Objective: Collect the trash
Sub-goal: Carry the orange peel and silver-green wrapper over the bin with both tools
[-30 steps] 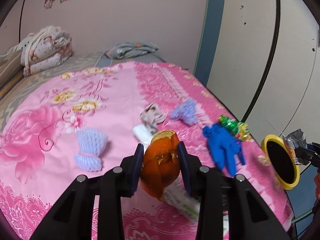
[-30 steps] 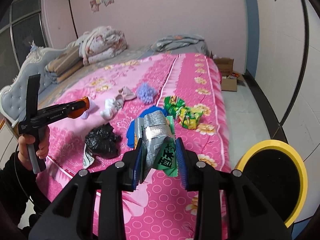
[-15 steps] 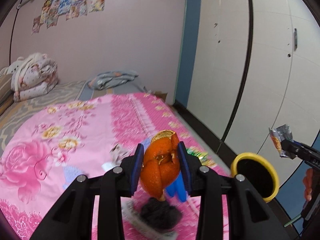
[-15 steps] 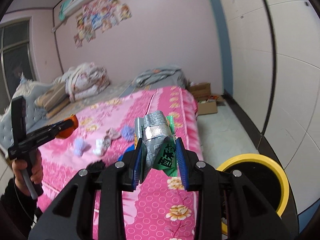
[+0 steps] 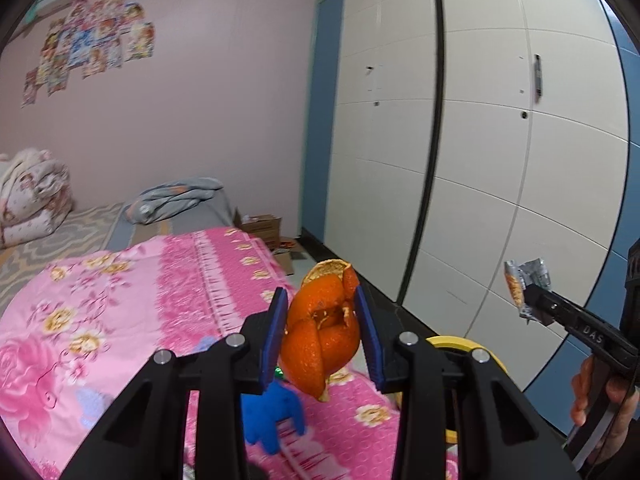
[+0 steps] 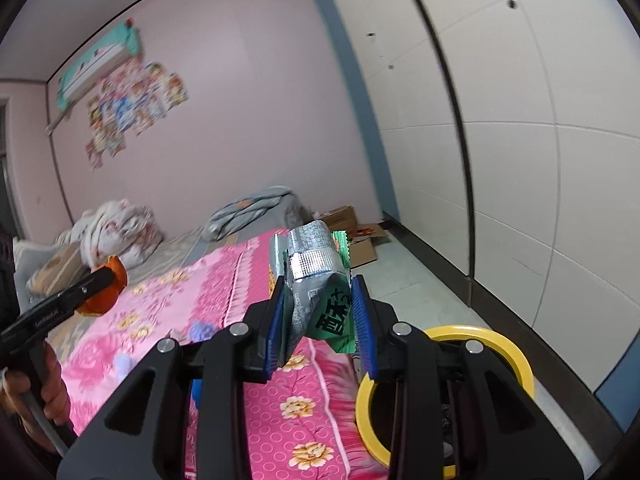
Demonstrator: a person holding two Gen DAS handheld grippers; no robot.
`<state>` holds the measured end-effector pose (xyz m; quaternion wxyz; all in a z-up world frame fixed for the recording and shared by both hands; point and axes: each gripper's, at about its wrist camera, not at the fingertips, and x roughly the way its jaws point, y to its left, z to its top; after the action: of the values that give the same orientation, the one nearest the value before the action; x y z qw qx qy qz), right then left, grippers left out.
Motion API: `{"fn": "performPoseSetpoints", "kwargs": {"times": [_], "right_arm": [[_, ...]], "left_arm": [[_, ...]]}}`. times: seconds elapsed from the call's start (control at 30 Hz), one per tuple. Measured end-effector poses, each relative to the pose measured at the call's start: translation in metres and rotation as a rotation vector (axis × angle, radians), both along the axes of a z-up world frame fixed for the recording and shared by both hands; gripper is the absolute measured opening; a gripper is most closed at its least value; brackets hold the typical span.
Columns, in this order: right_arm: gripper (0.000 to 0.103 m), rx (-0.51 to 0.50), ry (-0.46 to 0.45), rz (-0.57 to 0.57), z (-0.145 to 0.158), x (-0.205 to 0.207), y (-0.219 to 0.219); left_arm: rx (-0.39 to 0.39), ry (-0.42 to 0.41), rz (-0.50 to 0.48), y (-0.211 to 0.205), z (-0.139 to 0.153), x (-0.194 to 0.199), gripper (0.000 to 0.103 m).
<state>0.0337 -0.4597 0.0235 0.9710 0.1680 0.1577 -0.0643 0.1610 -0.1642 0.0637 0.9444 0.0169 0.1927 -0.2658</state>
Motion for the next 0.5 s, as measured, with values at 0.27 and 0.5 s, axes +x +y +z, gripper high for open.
{"fn": "performPoseSetpoints", "kwargs": {"times": [0.27,0.5], "right_arm": [[0.03,0.019,-0.055,-0.156,-0.005,-0.02,-0.031],[0.031,-0.006,-0.096,-0.275,-0.011,-0.033,-0.047]], "left_arm": [[-0.006,-0.004,-0.073,-0.048,0.001,0.0,0.033],[-0.009,0.009,-0.123,-0.087,-0.007,0.003,0.033]]}}
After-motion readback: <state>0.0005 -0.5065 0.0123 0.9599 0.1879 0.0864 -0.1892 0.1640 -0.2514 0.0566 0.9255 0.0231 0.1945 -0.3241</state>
